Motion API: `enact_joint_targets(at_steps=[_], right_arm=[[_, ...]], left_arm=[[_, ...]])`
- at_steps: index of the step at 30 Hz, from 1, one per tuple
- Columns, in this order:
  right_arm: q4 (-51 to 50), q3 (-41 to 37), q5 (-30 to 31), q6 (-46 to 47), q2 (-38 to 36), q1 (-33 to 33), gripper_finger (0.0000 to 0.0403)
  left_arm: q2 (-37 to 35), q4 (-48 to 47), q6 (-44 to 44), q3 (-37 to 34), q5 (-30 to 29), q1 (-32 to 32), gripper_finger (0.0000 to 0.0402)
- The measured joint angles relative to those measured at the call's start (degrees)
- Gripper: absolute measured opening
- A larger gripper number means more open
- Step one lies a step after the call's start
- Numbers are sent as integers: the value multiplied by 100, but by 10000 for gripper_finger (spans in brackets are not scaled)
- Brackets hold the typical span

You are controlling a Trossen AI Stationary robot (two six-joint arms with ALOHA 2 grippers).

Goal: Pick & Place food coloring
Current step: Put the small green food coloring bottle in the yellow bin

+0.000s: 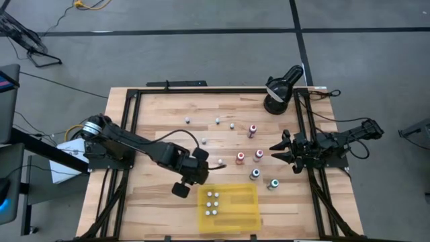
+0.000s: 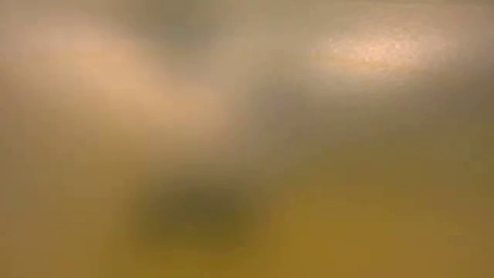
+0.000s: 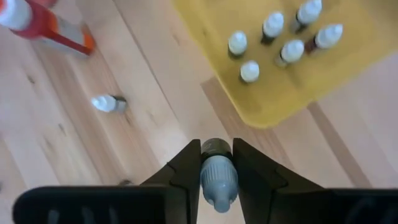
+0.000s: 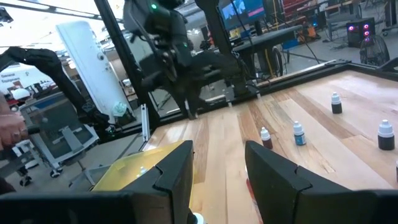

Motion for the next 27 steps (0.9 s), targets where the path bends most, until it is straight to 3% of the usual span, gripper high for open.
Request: enact_joint_targets(at_steps=[5,17,22,27], right_arm=[[0,1,0,0,0,0,137],[0,1,0,0,-4,0,137],[0,1,0,0,-4,-2,138],[0,1,1,0,-4,0,138]], left_arm=[[522,-459,-228,877,-204,-64,70],[2511,-1533,-354,3779,-234,-344,71],[3043,-1584,-355,4378,-73,-485,72],[3311,-1399,159,4447,154,-551,72]])
